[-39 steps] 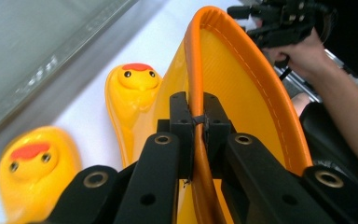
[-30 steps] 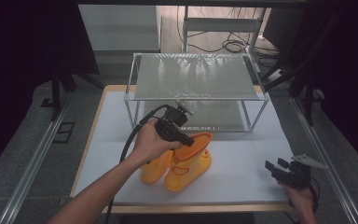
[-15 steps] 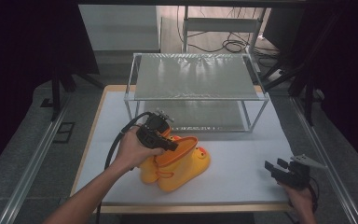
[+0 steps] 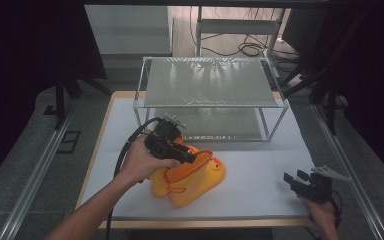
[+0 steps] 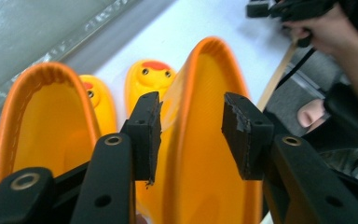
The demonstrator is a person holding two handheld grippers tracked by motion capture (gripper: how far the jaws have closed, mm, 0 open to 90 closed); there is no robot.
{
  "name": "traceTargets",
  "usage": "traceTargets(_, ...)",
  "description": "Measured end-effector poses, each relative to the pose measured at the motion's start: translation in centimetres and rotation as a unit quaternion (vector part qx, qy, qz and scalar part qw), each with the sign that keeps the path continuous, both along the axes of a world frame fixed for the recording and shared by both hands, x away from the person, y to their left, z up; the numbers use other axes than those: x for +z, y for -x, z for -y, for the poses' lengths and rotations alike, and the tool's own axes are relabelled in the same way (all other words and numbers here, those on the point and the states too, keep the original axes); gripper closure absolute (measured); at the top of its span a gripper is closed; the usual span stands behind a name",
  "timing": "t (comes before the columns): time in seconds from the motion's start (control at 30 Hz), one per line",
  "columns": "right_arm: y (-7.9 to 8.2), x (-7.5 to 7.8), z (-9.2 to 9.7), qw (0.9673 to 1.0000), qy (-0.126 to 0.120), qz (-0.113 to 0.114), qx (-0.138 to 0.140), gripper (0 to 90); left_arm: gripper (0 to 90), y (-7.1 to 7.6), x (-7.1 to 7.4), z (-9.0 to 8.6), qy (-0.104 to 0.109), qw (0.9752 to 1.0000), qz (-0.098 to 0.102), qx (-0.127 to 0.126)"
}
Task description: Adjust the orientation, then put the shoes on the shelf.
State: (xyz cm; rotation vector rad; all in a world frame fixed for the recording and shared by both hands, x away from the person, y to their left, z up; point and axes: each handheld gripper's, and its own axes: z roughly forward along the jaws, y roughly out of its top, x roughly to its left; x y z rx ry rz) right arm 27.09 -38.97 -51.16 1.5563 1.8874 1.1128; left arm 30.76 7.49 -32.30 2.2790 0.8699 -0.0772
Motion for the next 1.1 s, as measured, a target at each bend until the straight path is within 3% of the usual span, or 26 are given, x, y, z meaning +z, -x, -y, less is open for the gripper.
traceTargets(0.4, -0.1, -0.2, 0.0, 1.0000, 0.002, -0.001, 0.003, 37.7, 52.0, 0.0, 2.1, -1.7, 0.018, 0.9997, 0.012, 0.009)
traceTargets(0.83, 0.0, 0.0, 0.1, 1.0000, 0.003, -0.004, 0.004, 37.5, 46.3, 0.0, 2.7, -3.5, 0.015, 0.9998, 0.008, 0.014)
traceTargets(1.1, 0.2, 0.1, 0.2, 1.0000, 0.003, -0.003, 0.003, 37.5, 43.7, -0.1, 2.0, -3.7, 0.008, 1.0000, -0.002, 0.003)
